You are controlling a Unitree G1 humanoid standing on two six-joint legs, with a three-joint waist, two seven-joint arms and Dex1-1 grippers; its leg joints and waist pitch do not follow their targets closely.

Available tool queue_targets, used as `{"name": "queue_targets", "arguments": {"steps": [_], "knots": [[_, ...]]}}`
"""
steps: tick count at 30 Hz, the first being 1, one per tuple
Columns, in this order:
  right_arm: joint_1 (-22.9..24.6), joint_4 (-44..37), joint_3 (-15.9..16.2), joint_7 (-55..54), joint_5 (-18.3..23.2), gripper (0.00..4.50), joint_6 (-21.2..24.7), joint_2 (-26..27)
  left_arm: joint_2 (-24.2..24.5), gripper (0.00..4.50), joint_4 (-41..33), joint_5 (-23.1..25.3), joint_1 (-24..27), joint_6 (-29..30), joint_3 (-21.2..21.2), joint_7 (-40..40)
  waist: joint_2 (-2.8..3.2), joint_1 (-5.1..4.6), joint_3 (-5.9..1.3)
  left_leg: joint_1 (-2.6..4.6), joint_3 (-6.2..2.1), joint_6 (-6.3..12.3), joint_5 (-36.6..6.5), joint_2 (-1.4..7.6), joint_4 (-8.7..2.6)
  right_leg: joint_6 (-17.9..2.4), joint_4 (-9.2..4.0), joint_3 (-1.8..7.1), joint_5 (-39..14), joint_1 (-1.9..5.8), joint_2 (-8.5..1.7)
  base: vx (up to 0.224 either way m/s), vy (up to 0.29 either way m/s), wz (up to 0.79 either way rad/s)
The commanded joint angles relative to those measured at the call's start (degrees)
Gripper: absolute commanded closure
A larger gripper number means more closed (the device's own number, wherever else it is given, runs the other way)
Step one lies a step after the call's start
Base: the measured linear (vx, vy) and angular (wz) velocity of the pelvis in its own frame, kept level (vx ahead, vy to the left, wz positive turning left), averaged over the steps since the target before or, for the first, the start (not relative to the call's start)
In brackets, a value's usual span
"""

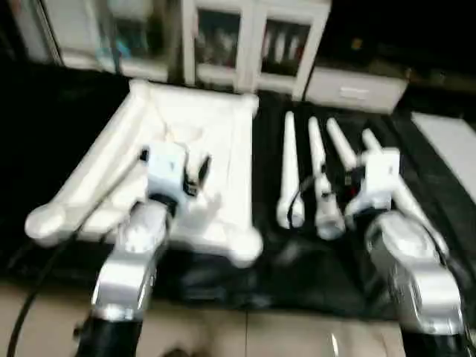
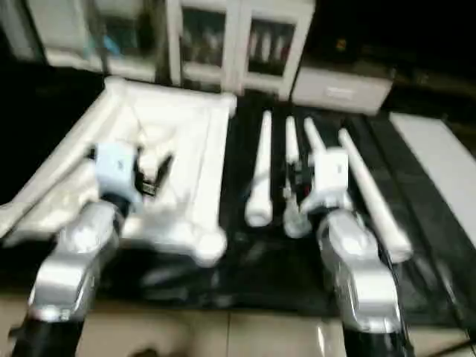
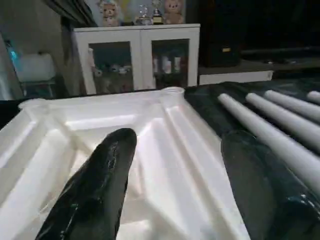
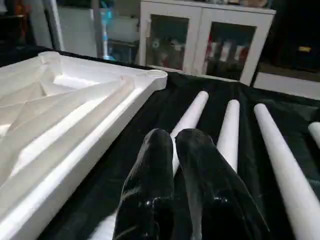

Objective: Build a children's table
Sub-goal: Move to table

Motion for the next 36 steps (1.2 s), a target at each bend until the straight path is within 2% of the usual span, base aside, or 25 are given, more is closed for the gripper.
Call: {"name": "queue_targets", "arguments": {"steps": [1,2,3,4,5,6,7,8,9,10,12,13,14,15,16,18,20,22,23,25,27,28,29,32,36], "knots": [[-0.3,-1.4,2.2,3.6,1.2,4.09,0.7,-0.9,2.5,1.36,-0.1,-1.8,0.2,0.3,0.2,-3.9,0.74,1.58,-3.34,-1.29,0.01,5.96,0.4,3.42,-4.71,7.1,-5.95,5.41,20.6,5.24,-7.53,0.016,-0.148,0.04],[-0.3,-1.4,2.2,3.6,1.2,4.09,0.7,-0.9,2.5,1.36,-0.1,-1.8,0.2,0.3,0.2,-3.9,1.31,1.3,-3.34,-0.93,-0.43,7.29,1.9,4.88,-5.24,9.0,-5.61,4.68,24.9,4.84,-7.38,0.016,-0.148,0.04],[-0.4,-1.7,2.5,4.4,1.6,4.09,0.8,-1.1,3.4,1.36,-0.5,-2.7,0.4,0.0,-0.1,-5.9,2.33,0.38,-4.43,2.25,-3.87,12.5,6.6,12.31,-5.9,12.5,-1.74,3.47,29.4,1.69,-8.07,0.027,-0.109,0.07],[-0.5,-2.1,3.0,6.3,2.2,4.09,0.8,-2.0,5.7,1.36,-0.1,-3.0,0.5,-0.9,-0.9,-9.4,2.66,-1.07,-4.53,5.97,-7.74,21.67,13.8,18.57,-6.19,10.8,1.21,5.08,19.9,-3.16,-12.43,-0.01,-0.076,0.03],[-0.6,-2.3,3.1,7.0,2.5,4.09,0.7,-2.4,6.7,1.36,0.1,-3.0,0.5,-1.3,-1.3,-10.7,2.21,-1.8,-4.36,6.42,-8.34,23.61,17.0,18.53,-5.57,9.1,1.59,7.2,17.1,-4.46,-14.3,-0.01,-0.076,0.03],[-0.7,-2.5,3.4,8.1,2.8,4.09,0.9,-2.9,8.0,1.17,0.5,-3.1,0.5,-1.7,-1.6,-12.2,1.09,-0.78,-3.39,2.8,-4.54,18.13,15.3,12.33,-3.65,7.9,-1.67,8.84,19.3,-3.09,-15.06,0.0,0.0,0.0],[-0.7,-2.8,3.8,9.9,3.4,4.09,1.0,-3.9,9.7,1.01,1.2,-3.0,0.3,-2.7,-1.7,-14.4,0.78,0.75,-2.27,-0.44,-0.37,9.7,4.3,6.09,-3.92,10.1,-4.64,7.13,17.0,0.52,-11.8,-0.058,0.026,0.03],[-0.5,-3.4,4.3,12.3,4.0,4.09,1.3,-5.4,11.9,1.01,1.9,-3.5,0.1,-3.9,-1.7,-17.9,1.25,1.38,-1.95,0.38,0.04,5.92,-0.2,6.13,-4.29,10.3,-5.53,6.61,10.8,0.4,-10.95,-0.058,0.026,0.03],[-0.5,-3.5,4.4,12.8,4.1,4.09,1.4,-5.7,12.3,0.95,2.0,-3.6,0.1,-4.1,-1.7,-18.6,1.87,1.36,-1.69,1.46,0.04,2.08,-4.3,7.2,-5.97,6.9,-5.46,5.42,3.6,0.55,-9.09,-0.075,-0.003,0.02],[0.0,-4.5,4.9,17.6,5.7,4.09,2.0,-8.8,16.7,0.66,2.9,-5.0,0.0,-5.6,-2.0,-25.7,2.26,0.84,-1.54,2.37,0.21,1.25,-6.9,8.38,-7.17,2.3,-5.4,4.75,0.7,0.25,-8.22,-0.066,0.013,0.03],[0.6,-5.3,5.3,20.8,6.4,4.09,2.0,-11.2,19.8,0.59,2.0,-7.3,0.6,-5.9,-2.6,-31.8,2.8,0.41,-1.51,2.66,0.35,1.79,-8.1,9.33,-8.17,-2.8,-5.43,4.53,-0.3,0.18,-8.35,-0.059,0.022,0.02],[0.9,-5.6,5.3,22.3,6.8,4.09,2.3,-12.3,21.4,0.55,1.4,-8.2,1.1,-5.8,-3.2,-34.8,2.89,0.2,-1.57,2.48,0.83,2.16,-7.0,9.71,-8.32,-5.0,-5.24,4.44,1.4,0.1,-8.56,0.0,0.0,0.0],[1.1,-5.8,5.3,23.3,7.2,4.09,2.5,-13.0,22.5,0.48,1.0,-8.9,1.4,-5.8,-3.6,-36.8,3.15,0.2,-1.36,2.65,1.19,2.16,-8.0,9.91,-8.48,-6.9,-5.37,4.4,1.0,-0.35,-8.79,0.0,0.0,0.0],[1.1,-5.8,5.3,23.3,7.2,4.09,2.5,-13.0,22.5,0.48,1.0,-8.9,1.4,-5.8,-3.6,-36.8,3.13,0.14,-1.35,2.66,1.38,2.11,-8.6,9.85,-8.49,-7.6,-5.41,4.39,0.5,-0.34,-8.87,-0.028,0.05,0.0],[1.8,-6.4,6.2,26.1,7.8,4.09,3.0,-15.2,25.5,0.23,1.0,-8.9,2.5,-6.9,-5.4,-41.4,3.03,0.44,-1.41,2.73,1.95,1.8,-9.5,9.71,-8.5,-8.5,-5.71,4.43,-0.6,-0.31,-9.06,-0.02,0.056,0.03],[2.1,-6.9,6.9,27.7,8.0,4.09,3.2,-16.4,26.9,0.14,1.9,-8.2,2.7,-8.3,-6.7,-43.7,2.88,0.37,-1.24,2.56,2.38,1.61,-9.5,9.7,-8.63,-8.2,-5.72,4.59,-0.7,-0.44,-8.98,-0.014,0.055,0.03],[2.6,-7.9,8.5,30.3,8.3,4.09,4.1,-18.5,28.6,0.14,4.3,-6.2,2.6,-12.0,-9.0,-46.6,2.8,0.68,-1.32,2.93,2.78,1.98,-10.0,9.69,-8.54,-7.2,-5.93,4.68,-1.5,-0.68,-8.97,0.0,0.0,0.0],[3.0,-8.5,9.5,31.8,8.5,4.09,4.7,-19.7,29.2,0.14,6.0,-5.4,2.1,-13.8,-10.4,-48.4,2.68,0.61,-1.4,2.87,2.97,1.74,-10.2,9.83,-8.69,-7.6,-5.81,4.5,-1.7,-0.84,-9.25,0.0,0.0,0.0],[3.2,-9.0,10.2,32.9,8.7,4.09,5.0,-20.5,29.5,0.14,7.3,-5.0,1.6,-15.0,-11.4,-49.6,2.1,0.4,-1.41,2.78,3.07,1.47,-10.1,9.97,-8.8,-8.0,-5.71,4.43,-1.5,-0.79,-9.29,0.0,0.0,0.0],[3.8,-9.7,11.9,35.4,8.2,4.09,5.3,-22.4,29.3,0.5,11.4,-3.5,-0.5,-17.0,-13.1,-52.1,2.15,0.74,-1.36,2.87,3.32,1.7,-9.6,9.82,-8.67,-7.5,-5.87,4.59,-1.6,-0.88,-9.32,0.0,0.0,0.0],[3.8,-9.9,12.4,35.9,8.0,4.09,5.2,-22.9,29.0,0.51,13.5,-3.0,-1.8,-17.7,-13.6,-52.4,1.93,0.76,-1.43,2.58,3.29,1.76,-8.8,9.86,-8.69,-7.6,-5.71,4.54,-0.8,-0.72,-9.6,0.0,0.0,0.0],[3.7,-10.2,12.7,35.6,8.2,4.09,5.6,-22.9,27.7,0.66,19.6,-3.0,-5.7,-18.2,-13.7,-53.0,1.82,0.78,-1.43,2.6,3.38,1.75,-8.9,9.78,-8.65,-7.6,-5.78,4.59,-1.0,-0.79,-9.69,0.0,0.0,0.0],[3.7,-10.3,12.7,35.5,8.3,4.09,5.7,-22.9,27.6,0.93,20.2,-3.1,-6.0,-18.3,-13.6,-53.0,1.84,0.9,-1.57,2.79,3.54,1.5,-8.9,9.65,-8.48,-7.7,-5.86,4.62,-1.3,-0.87,-9.68,0.0,0.0,0.0],[3.9,-10.7,12.9,35.3,8.4,4.09,5.9,-22.7,27.2,1.01,22.8,-2.9,-7.8,-18.6,-13.6,-53.5,1.6,0.99,-1.72,2.54,3.34,1.74,-7.6,9.89,-8.44,-8.6,-5.41,4.51,1.4,-0.59,-9.92,0.0,0.0,0.0],[4.3,-11.2,13.3,35.2,8.5,4.09,6.1,-22.9,26.4,1.47,25.9,-3.5,-10.2,-17.9,-13.8,-55.5,1.88,1.0,-1.93,2.51,3.42,2.21,-6.5,9.85,-8.25,-9.4,-5.25,4.5,3.6,-0.46,-9.95,0.0,0.0,0.0]]}}
